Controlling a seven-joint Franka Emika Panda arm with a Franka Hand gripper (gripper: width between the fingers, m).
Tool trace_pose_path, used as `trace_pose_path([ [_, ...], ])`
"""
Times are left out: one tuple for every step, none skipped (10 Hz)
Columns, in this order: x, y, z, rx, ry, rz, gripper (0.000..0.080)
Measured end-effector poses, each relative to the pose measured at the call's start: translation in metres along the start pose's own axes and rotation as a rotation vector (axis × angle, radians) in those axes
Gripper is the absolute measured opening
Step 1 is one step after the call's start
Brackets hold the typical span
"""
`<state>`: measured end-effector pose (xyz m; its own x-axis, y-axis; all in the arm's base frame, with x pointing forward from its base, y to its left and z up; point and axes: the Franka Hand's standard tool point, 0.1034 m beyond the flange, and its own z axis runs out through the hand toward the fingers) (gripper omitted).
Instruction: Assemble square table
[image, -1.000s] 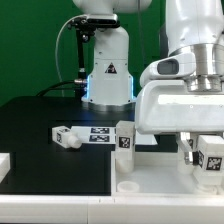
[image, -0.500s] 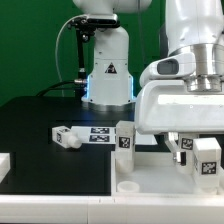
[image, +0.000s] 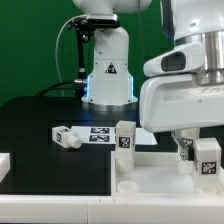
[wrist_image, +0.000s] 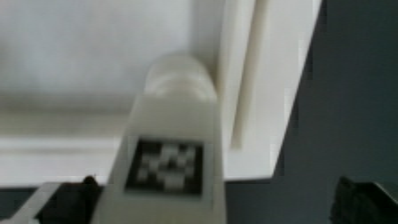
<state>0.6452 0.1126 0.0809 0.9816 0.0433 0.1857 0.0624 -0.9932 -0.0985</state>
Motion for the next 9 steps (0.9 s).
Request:
trace_pose_path([
  [-0.004, 0.001, 0.003, 0.008, -0.085, 0.002, 0.0649],
  [-0.001, 0.003, 0.004, 0.012, -0.113, 0.002, 0.0649],
  [-0.003, 0.006, 0.004, 0.012, -0.152, -0.006, 0.0649],
  [-0.003, 0.014, 0.005, 0.008, -0.154, -0.003, 0.0649],
  [-0.003, 0.02, 0.006, -0.004, -0.131, 0.0, 0.0649],
  [-0.004, 0.02, 0.007, -0.007, -0.131, 0.01, 0.0649],
  [-0.004, 0.021, 0.007, -0.008, -0.13, 0.026, 0.0527],
  [-0.004, 0.021, 0.007, -0.01, -0.13, 0.062, 0.0527],
  [-0.004, 0.02, 0.007, -0.014, -0.13, 0.132, 0.0388],
])
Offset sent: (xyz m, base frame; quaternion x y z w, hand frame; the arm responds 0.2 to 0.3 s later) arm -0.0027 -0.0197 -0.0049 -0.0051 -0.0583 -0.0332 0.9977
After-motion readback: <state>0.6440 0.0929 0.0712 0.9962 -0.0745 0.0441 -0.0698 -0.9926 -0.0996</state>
